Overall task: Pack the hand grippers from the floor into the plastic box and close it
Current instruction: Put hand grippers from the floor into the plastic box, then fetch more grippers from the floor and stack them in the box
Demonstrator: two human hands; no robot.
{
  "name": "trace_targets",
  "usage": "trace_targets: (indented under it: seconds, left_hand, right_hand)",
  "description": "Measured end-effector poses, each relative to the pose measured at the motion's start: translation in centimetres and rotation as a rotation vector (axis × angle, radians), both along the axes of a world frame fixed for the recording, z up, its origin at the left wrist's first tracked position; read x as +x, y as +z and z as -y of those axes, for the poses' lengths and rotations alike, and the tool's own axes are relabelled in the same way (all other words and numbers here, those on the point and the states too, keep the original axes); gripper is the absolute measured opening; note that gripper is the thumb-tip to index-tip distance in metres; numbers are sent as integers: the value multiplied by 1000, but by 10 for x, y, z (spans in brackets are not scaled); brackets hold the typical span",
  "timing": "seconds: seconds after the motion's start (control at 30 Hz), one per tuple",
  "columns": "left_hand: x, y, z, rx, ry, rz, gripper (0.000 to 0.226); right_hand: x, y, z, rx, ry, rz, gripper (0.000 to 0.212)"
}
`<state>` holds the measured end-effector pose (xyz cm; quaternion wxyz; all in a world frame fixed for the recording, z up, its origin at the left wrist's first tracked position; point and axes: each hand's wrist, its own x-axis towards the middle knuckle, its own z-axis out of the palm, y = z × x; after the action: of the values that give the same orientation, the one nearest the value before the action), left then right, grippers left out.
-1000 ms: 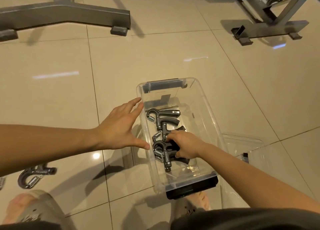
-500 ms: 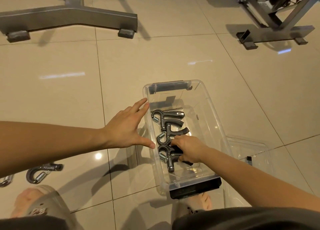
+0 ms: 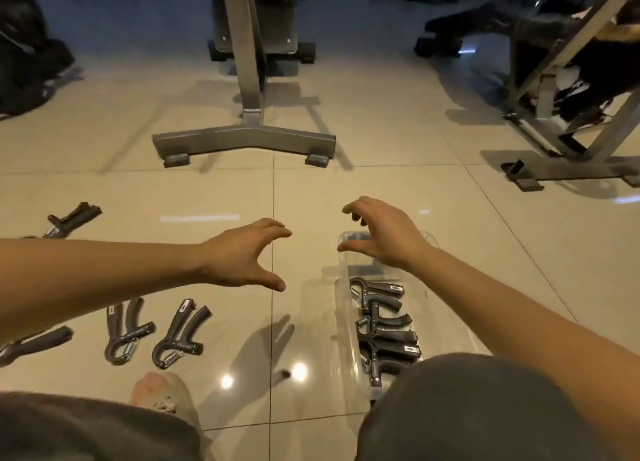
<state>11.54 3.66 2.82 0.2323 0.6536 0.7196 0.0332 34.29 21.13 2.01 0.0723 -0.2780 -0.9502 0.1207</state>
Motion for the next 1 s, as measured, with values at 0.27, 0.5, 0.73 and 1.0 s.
trace_targets:
  seconds: [0.27,0.5,0.73,1.0]
  left_hand:
    - [-61,87,98,-50,236,-142,61]
    - [-156,47,194,-111,406,-147,70]
    - [-239,-51,234,-125,367,-35,76]
    - [-298,-171,215,-258,26,-195,81]
  right_hand:
    - [-105,118,55,-126,290,187,53]
    - [-219,87,128,-19,489,413,54]
    - [-296,-31,174,-102,547,437,56]
    - [-312,-181,179,18,693,471,52]
